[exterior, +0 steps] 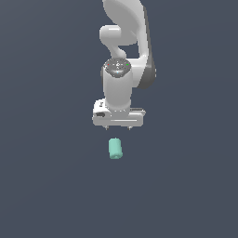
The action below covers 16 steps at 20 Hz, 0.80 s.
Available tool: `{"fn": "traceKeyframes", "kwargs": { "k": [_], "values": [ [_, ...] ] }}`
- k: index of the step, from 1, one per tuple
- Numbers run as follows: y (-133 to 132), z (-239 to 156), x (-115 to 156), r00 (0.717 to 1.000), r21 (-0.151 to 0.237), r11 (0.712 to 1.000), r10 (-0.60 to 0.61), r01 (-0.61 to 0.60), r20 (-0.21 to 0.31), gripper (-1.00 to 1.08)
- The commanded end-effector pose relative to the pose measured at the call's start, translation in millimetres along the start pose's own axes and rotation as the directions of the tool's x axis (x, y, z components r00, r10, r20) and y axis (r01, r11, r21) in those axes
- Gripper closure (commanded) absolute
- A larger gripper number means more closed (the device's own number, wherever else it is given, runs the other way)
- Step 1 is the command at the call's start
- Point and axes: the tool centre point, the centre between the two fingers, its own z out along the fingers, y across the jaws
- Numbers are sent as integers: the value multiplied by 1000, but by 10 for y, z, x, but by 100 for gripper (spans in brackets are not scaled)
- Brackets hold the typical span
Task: Pick up the object and move it to a goal position.
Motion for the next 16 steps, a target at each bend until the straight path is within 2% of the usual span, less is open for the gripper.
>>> {"fn": "traceKeyframes", "kwargs": {
  "k": [1,10,16],
  "values": [
    [0,0,0,1000,0,1000,0,0,0,-92],
    [-83,-207,164,998,11,1000,30,-29,-51,-92],
    [-86,-216,159,998,11,999,32,-31,-52,-92]
  ]
}}
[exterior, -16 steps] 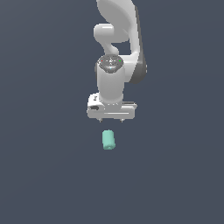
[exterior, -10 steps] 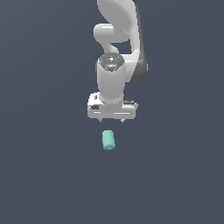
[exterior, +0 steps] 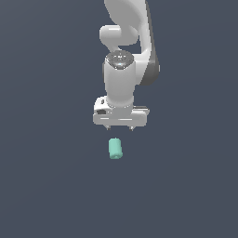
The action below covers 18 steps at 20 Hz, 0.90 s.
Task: Pick up the object and move it to a goal position.
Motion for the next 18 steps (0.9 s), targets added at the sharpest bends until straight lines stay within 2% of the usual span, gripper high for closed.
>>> {"fn": "traceKeyframes", "kwargs": {
  "k": [1,9,18],
  "values": [
    [1,-2,0,1000,0,1000,1,-1,0,-92],
    [47,193,56,999,-2,999,-40,40,10,-92],
    [173,715,160,989,-2,990,-143,144,37,-92]
  ]
}}
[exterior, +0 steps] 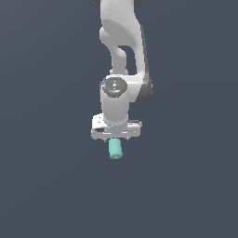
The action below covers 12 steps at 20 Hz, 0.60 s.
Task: Pick up the object and move it to a goal position.
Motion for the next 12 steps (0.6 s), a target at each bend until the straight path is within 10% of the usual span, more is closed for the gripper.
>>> {"fn": "traceKeyframes", "kwargs": {
  "k": [1,12],
  "values": [
    [33,130,22,1000,1,1000,-26,26,6,-92],
    [75,312,36,998,2,998,-56,56,15,-92]
  ]
}}
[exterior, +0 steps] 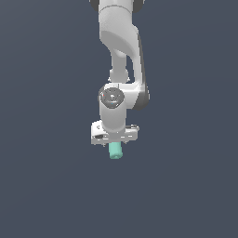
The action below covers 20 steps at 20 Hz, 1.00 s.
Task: Pick up the object and move it to a goal position.
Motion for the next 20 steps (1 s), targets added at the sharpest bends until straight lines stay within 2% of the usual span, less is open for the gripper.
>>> {"fn": "traceKeyframes", "kwargs": {
  "k": [1,10,15,16,20],
  "values": [
    [0,30,0,1000,0,1000,0,0,0,-92],
    [-1,446,-8,1000,0,1000,-4,4,0,-92],
    [1,504,5,1000,0,1000,-4,4,-1,-92],
    [1,504,5,1000,0,1000,-4,4,-1,108],
    [1,504,5,1000,0,1000,-4,4,-1,108]
  ]
}}
